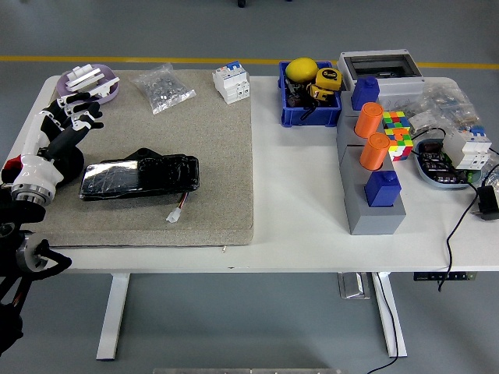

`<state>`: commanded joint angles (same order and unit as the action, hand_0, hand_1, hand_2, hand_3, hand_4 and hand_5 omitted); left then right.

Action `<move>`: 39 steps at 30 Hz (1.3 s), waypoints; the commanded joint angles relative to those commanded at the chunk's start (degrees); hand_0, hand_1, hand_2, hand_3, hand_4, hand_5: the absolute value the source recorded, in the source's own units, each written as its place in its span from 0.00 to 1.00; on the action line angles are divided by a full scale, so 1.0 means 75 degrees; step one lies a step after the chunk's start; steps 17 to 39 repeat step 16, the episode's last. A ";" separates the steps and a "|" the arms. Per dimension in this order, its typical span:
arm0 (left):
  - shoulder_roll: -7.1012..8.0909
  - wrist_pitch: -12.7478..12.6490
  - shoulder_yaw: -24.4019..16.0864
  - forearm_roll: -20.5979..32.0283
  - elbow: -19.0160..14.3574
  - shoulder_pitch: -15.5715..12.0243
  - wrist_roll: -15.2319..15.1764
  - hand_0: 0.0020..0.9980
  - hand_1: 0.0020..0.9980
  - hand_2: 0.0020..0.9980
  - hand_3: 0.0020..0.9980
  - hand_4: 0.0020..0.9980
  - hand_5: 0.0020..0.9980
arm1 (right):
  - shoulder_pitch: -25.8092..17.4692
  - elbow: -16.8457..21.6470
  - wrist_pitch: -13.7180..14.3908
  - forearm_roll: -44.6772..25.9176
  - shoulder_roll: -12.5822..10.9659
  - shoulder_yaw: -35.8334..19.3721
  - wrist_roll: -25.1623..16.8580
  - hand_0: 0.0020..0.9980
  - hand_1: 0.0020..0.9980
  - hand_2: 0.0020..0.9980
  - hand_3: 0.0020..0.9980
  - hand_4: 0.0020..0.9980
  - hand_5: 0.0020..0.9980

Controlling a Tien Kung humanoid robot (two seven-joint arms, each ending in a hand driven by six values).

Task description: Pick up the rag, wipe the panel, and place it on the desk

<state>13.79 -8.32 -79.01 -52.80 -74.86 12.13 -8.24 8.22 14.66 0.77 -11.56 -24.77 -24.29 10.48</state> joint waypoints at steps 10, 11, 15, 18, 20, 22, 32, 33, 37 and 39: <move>-0.0018 -0.0020 0.0015 -0.0108 0.0066 -0.0027 0.0015 0.48 0.58 0.57 0.58 0.82 0.23 | 0.0003 0.0004 0.0008 -0.0009 -0.0004 0.0020 0.0003 0.75 0.28 0.64 0.61 1.00 0.55; -0.0016 -0.0025 0.0012 -0.0122 0.0068 -0.0026 0.0016 0.48 0.58 0.57 0.58 0.82 0.23 | 0.0002 0.0004 0.0010 -0.0003 -0.0005 0.0014 0.0003 0.75 0.28 0.64 0.61 1.00 0.55; -0.0008 -0.0027 -0.0007 -0.0116 0.0086 -0.0024 0.0026 0.48 0.58 0.57 0.58 0.82 0.23 | 0.0005 0.0006 0.0015 -0.0004 -0.0015 0.0035 0.0010 0.75 0.28 0.64 0.61 1.00 0.55; -0.0014 -0.0029 -0.0026 -0.0091 0.0102 -0.0030 0.0030 0.48 0.58 0.57 0.58 0.82 0.23 | 0.0008 0.0008 0.0016 -0.0005 -0.0021 0.0050 0.0012 0.75 0.28 0.64 0.61 1.00 0.55; -0.0014 -0.0029 -0.0026 -0.0091 0.0102 -0.0030 0.0030 0.48 0.58 0.57 0.58 0.82 0.23 | 0.0008 0.0008 0.0016 -0.0005 -0.0021 0.0050 0.0012 0.75 0.28 0.64 0.61 1.00 0.55; -0.0014 -0.0029 -0.0026 -0.0091 0.0102 -0.0030 0.0030 0.48 0.58 0.57 0.58 0.82 0.23 | 0.0008 0.0008 0.0016 -0.0005 -0.0021 0.0050 0.0012 0.75 0.28 0.64 0.61 1.00 0.55; -0.0014 -0.0029 -0.0026 -0.0091 0.0102 -0.0030 0.0030 0.48 0.58 0.57 0.58 0.82 0.23 | 0.0008 0.0008 0.0016 -0.0005 -0.0021 0.0050 0.0012 0.75 0.28 0.64 0.61 1.00 0.55; -0.0014 -0.0029 -0.0026 -0.0091 0.0102 -0.0030 0.0030 0.48 0.58 0.57 0.58 0.82 0.23 | 0.0008 0.0008 0.0016 -0.0005 -0.0021 0.0050 0.0012 0.75 0.28 0.64 0.61 1.00 0.55; -0.0014 -0.0029 -0.0026 -0.0091 0.0102 -0.0030 0.0030 0.48 0.58 0.57 0.58 0.82 0.23 | 0.0008 0.0008 0.0016 -0.0005 -0.0021 0.0050 0.0012 0.75 0.28 0.64 0.61 1.00 0.55; -0.0014 -0.0029 -0.0026 -0.0091 0.0102 -0.0030 0.0030 0.48 0.58 0.57 0.58 0.82 0.23 | 0.0008 0.0008 0.0016 -0.0005 -0.0021 0.0050 0.0012 0.75 0.28 0.64 0.61 1.00 0.55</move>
